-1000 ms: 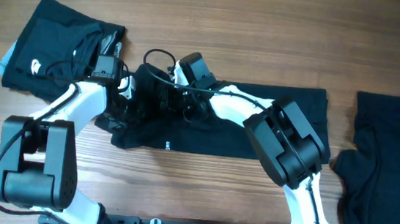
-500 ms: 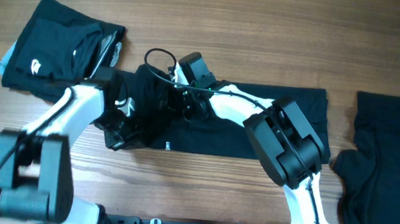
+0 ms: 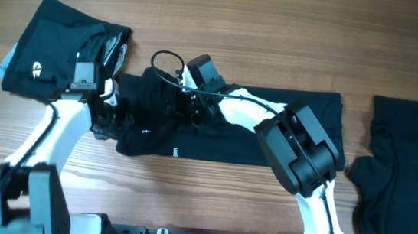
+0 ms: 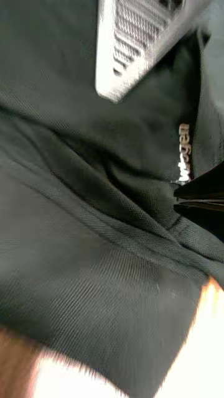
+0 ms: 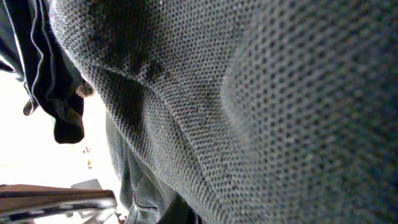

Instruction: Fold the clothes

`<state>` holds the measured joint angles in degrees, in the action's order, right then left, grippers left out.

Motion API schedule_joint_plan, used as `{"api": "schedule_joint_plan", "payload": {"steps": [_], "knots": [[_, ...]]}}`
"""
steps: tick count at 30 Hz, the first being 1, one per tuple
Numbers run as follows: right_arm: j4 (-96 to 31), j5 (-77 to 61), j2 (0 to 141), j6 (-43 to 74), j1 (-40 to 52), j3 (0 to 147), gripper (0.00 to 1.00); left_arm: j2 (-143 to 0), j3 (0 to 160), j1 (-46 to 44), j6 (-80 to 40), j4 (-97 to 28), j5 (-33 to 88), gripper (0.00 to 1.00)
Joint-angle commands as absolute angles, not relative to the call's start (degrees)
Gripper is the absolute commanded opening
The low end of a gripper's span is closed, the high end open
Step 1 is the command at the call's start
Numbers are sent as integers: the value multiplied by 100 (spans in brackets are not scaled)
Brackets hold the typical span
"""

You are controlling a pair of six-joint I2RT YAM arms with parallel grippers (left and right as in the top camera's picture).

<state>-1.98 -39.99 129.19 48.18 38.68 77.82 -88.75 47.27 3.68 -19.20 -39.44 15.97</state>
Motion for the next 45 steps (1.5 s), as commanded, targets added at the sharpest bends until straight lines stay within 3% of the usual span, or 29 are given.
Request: {"api": "schedule_joint_plan", "payload": {"steps": [1,8,15,20,22,25,35,45], "knots": [[-410,-3597,13351,4862,3935,7607,4,-9150,4556,242,-1846,-3872,2121,4],[-410,-3597,13351,4862,3935,7607,5,-9218,4125,-233,-2176,-3374,1841,4],[-408,-3597,13351,4860,3935,7607,4,-9177,4125,-246,-2145,-4104,3094,4],[-408,-3597,13351,4851,3935,7607,4,-8565,4270,-80,-2145,-4648,3190,4],[-410,-3597,13351,4853,3935,7607,4,-8079,4383,80,-2150,-4692,3000,4],[-408,-3599,13351,4860,3935,7607,4,-7533,4397,189,-2169,-4095,1678,4],[-410,-3601,13351,4858,3938,7607,4,-9035,4274,-395,-2145,-2456,1841,4],[-412,-3601,13351,4845,3938,7607,4,-9045,4276,-869,-2141,-3723,2309,4]]}}
